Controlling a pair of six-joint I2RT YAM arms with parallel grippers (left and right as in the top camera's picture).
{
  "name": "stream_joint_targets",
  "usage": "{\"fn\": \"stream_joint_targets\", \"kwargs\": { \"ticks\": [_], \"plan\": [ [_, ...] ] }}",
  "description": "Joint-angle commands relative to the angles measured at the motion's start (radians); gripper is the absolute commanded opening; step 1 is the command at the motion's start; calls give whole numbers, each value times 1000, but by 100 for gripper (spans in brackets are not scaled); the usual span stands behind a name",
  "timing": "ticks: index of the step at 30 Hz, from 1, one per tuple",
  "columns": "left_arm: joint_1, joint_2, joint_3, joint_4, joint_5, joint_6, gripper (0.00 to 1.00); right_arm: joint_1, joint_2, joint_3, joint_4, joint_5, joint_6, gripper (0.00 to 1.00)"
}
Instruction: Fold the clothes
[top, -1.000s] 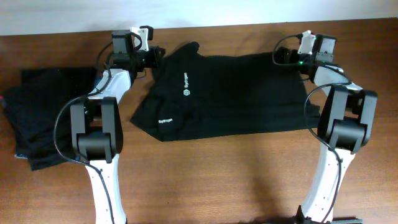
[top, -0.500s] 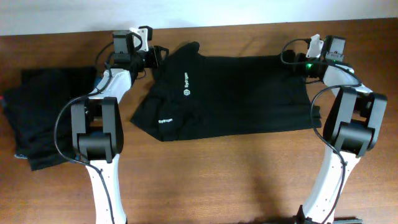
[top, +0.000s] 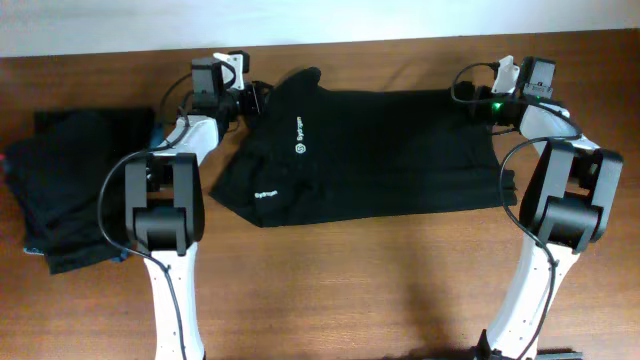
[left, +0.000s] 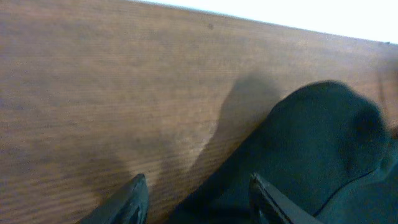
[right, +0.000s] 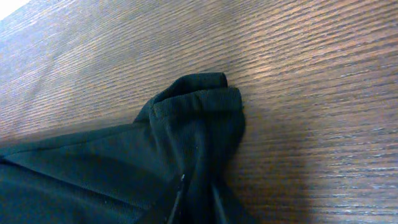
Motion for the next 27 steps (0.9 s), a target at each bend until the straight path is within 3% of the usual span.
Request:
{"fn": "stream_joint_targets", "kwargs": {
  "ticks": [1, 8, 11, 13, 21, 27],
  "plan": [
    [-24, 34, 18, 6, 18, 2, 54, 11, -35, -1, -7, -6, 4, 18],
    [-50, 85, 53, 2, 66, -5, 51, 19, -35, -1, -15, -6, 4, 18],
    [-50, 85, 69, 0, 68, -6, 25, 18, -35, -1, -14, -5, 4, 18],
    [-48, 85, 87, -10, 68, -5, 19, 18, -35, -1, -15, -5, 4, 18],
    [-38, 85, 211, -74, 150, -5, 13, 18, -35, -1, -16, -6, 4, 18],
    [-35, 85, 361, -214, 195, -5, 11, 18, -34, -1, -24, -6, 4, 18]
  ]
}}
